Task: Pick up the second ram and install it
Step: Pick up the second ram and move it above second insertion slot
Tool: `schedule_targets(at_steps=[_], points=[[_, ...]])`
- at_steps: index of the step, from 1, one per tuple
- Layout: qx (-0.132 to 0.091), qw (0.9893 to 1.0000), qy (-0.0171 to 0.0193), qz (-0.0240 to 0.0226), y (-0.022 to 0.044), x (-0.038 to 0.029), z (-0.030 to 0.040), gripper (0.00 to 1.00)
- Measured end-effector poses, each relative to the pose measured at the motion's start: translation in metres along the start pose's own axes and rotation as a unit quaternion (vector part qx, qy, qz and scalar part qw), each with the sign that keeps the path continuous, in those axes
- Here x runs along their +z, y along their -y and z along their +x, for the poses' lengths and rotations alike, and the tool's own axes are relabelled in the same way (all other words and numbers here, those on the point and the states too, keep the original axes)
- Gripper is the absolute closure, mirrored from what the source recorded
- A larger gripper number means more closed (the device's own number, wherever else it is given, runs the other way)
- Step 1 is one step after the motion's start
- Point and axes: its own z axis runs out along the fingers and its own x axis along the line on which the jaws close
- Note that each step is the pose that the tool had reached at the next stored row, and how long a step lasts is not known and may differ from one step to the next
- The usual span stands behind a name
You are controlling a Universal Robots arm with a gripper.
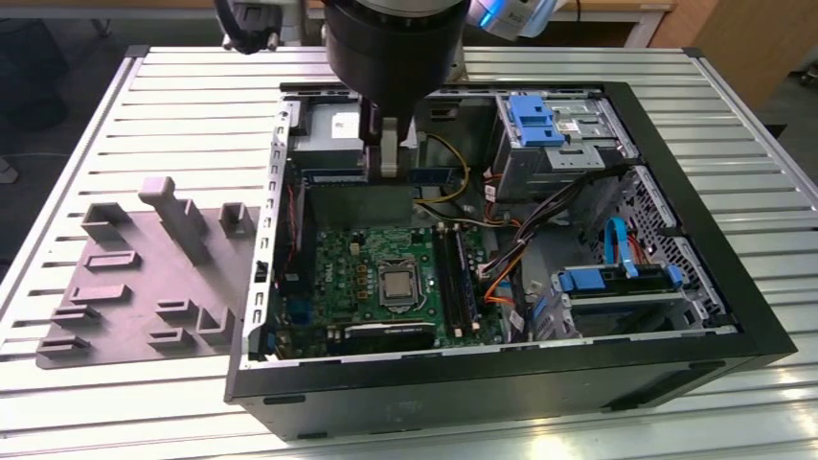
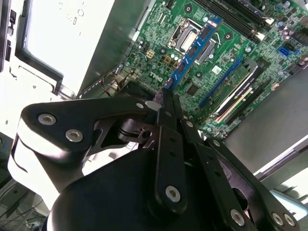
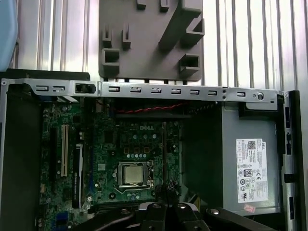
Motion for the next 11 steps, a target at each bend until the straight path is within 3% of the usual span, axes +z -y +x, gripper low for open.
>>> schedule_targets(at_steps=[11], points=[[0.000,1.0000,-0.0002,0.0000,0.0097,0.0018,0.0003,0.89]])
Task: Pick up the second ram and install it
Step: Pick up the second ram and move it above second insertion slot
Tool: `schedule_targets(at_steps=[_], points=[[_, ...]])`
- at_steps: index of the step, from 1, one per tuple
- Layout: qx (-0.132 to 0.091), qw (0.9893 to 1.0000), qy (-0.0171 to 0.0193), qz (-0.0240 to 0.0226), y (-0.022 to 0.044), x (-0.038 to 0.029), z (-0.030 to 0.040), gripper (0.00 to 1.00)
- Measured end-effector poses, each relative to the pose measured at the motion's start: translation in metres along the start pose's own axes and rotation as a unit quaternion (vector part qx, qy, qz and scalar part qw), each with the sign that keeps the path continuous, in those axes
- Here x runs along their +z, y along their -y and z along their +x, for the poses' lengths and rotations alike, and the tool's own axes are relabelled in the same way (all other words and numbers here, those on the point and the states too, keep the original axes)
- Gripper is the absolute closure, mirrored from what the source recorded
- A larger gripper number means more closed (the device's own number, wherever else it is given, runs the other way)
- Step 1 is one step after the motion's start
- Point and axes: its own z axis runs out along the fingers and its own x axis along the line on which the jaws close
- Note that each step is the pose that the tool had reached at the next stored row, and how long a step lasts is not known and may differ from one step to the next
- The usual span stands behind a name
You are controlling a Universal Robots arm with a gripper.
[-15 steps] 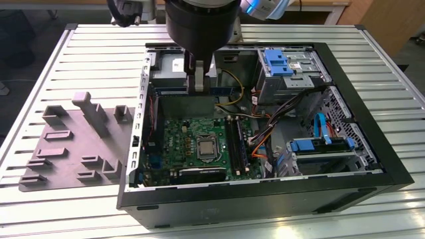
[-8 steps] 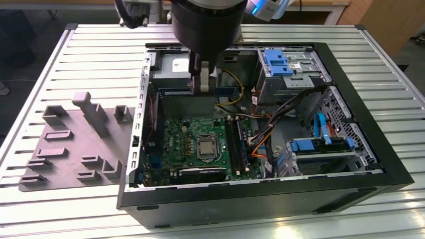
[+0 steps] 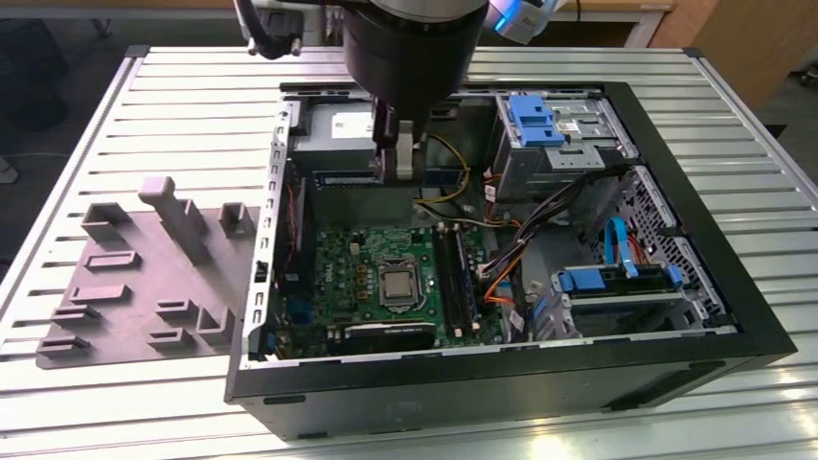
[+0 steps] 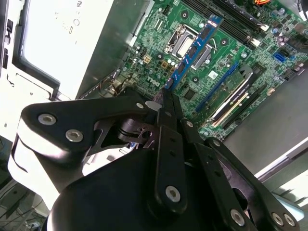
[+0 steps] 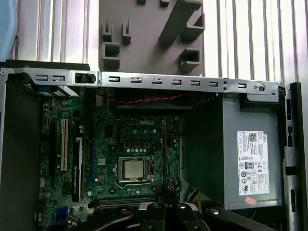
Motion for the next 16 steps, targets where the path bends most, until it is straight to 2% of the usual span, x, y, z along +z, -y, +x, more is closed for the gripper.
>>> schedule_targets(at_steps=[8,16], points=[[-0.004,1.0000,-0.0038,-0.0008,0.0012,0.0042,0.0008,0.89],[-0.007,0.9999,-0.0130,-0.0013,0.0034,0.0087,0.0017,0.89]])
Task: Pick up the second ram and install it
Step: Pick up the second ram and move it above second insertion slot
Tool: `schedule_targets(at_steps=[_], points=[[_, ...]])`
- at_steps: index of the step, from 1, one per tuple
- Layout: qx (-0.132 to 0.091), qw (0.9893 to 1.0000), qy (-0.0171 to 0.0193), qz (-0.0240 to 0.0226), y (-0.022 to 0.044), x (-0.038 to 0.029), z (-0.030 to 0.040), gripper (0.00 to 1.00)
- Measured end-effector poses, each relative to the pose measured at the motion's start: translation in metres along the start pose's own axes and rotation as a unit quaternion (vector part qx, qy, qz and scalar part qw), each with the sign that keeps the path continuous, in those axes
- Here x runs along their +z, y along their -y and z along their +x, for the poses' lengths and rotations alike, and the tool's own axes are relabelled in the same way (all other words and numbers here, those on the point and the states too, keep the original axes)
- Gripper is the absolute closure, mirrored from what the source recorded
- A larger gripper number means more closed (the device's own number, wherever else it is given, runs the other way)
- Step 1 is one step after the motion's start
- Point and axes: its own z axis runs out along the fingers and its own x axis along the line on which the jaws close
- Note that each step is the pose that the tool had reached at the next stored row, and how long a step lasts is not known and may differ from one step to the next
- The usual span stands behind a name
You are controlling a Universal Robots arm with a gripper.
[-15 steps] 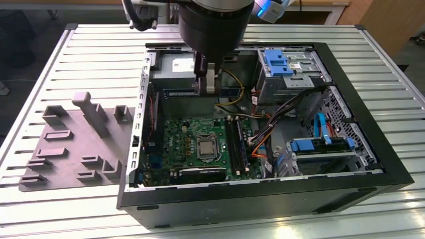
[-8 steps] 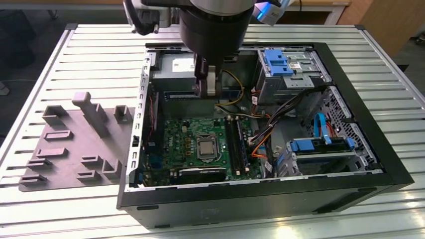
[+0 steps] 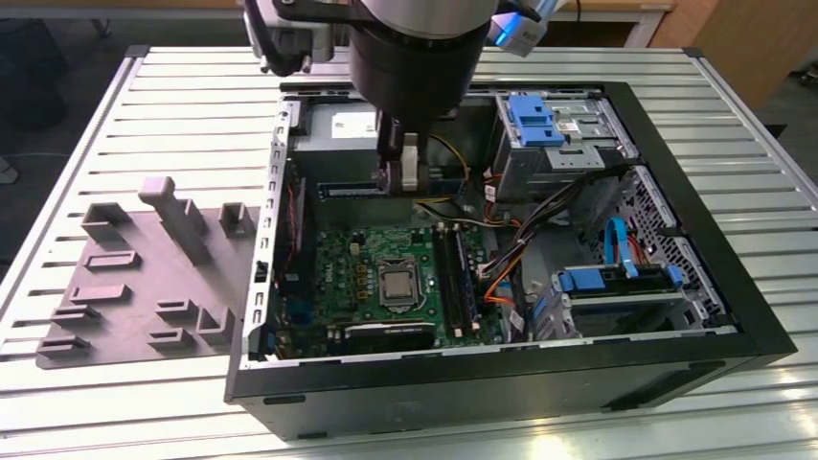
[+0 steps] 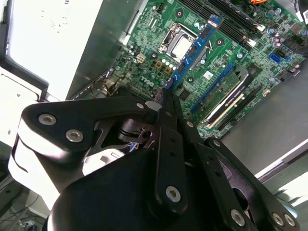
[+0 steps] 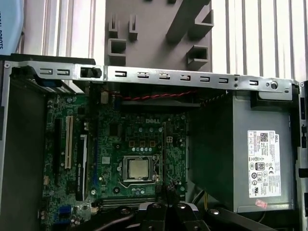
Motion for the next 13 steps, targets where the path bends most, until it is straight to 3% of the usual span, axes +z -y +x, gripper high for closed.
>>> schedule_targets(at_steps=[7,13], points=[[0.000,0.9999,-0.0108,-0.0001,0.0024,0.0042,0.0007,0.89],[0.000,0.9999,-0.0172,-0.0002,0.0053,0.0077,0.0013,0.89]])
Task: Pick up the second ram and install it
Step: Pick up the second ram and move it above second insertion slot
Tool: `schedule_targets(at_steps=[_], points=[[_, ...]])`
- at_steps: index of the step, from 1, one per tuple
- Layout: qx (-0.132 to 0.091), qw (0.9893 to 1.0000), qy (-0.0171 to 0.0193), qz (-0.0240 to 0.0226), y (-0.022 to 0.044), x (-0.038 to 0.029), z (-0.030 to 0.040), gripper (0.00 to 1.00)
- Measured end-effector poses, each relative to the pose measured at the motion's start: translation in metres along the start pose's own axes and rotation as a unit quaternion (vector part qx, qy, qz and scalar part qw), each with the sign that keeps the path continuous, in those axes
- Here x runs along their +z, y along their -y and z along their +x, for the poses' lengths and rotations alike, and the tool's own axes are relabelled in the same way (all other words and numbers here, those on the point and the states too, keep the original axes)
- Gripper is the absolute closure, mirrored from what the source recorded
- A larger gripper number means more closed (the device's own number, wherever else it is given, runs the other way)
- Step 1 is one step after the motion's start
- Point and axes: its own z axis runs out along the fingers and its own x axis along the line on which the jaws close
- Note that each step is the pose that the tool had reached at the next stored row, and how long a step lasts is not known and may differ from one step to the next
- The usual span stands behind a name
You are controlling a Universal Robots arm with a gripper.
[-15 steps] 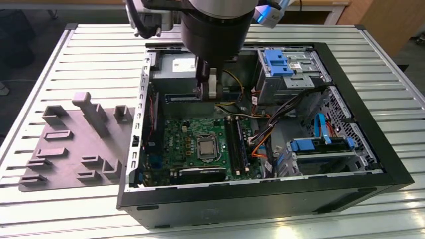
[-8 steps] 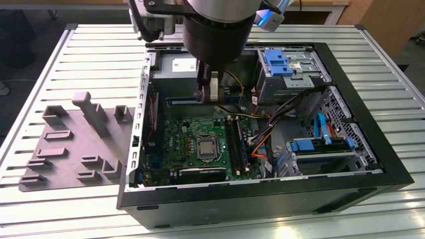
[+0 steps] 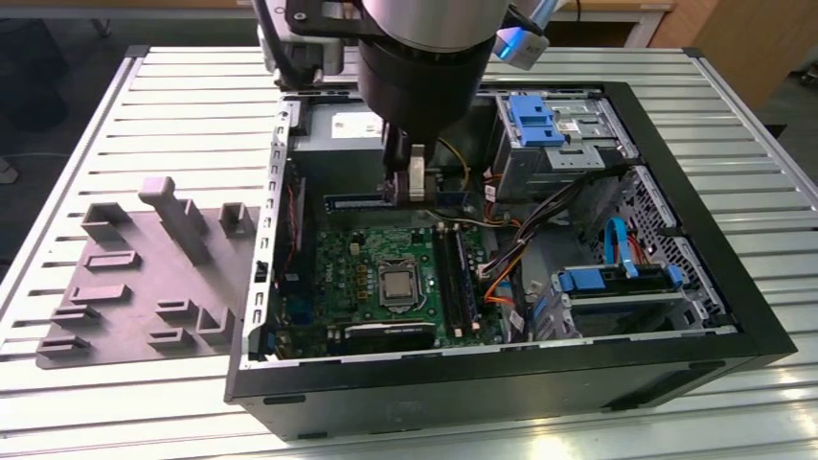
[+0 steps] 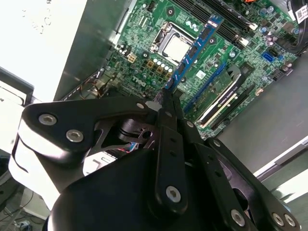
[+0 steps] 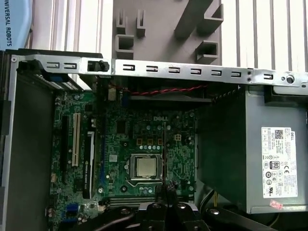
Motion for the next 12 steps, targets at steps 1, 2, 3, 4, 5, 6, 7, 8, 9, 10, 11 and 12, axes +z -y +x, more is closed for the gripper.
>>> schedule_targets(at_steps=[1,2,3,4,5,6,7,8,9,10,11,12], points=[[0.000,1.0000,-0.0004,0.0000,0.0004,0.0003,0.0000,0.89],[0.000,1.0000,-0.0006,0.0000,0.0008,0.0006,0.0001,0.89],[0.000,1.0000,-0.0008,-0.0001,0.0012,0.0009,0.0001,0.89],[0.000,1.0000,-0.0010,-0.0001,0.0016,0.0012,0.0001,0.89],[0.000,1.0000,-0.0012,-0.0001,0.0019,0.0015,0.0002,0.89],[0.000,1.0000,-0.0013,-0.0001,0.0023,0.0019,0.0002,0.89],[0.000,1.0000,-0.0015,-0.0001,0.0026,0.0023,0.0003,0.89],[0.000,1.0000,-0.0016,0.0000,0.0028,0.0028,0.0004,0.89],[0.000,1.0000,-0.0018,0.0005,0.0029,0.0033,0.0005,0.89],[-0.001,1.0000,-0.0019,0.0012,0.0030,0.0040,0.0006,0.89],[-0.001,1.0000,-0.0023,0.0062,0.0032,0.0061,0.0008,0.89],[-0.001,1.0000,-0.0024,0.0075,0.0033,0.0070,0.0010,0.89]])
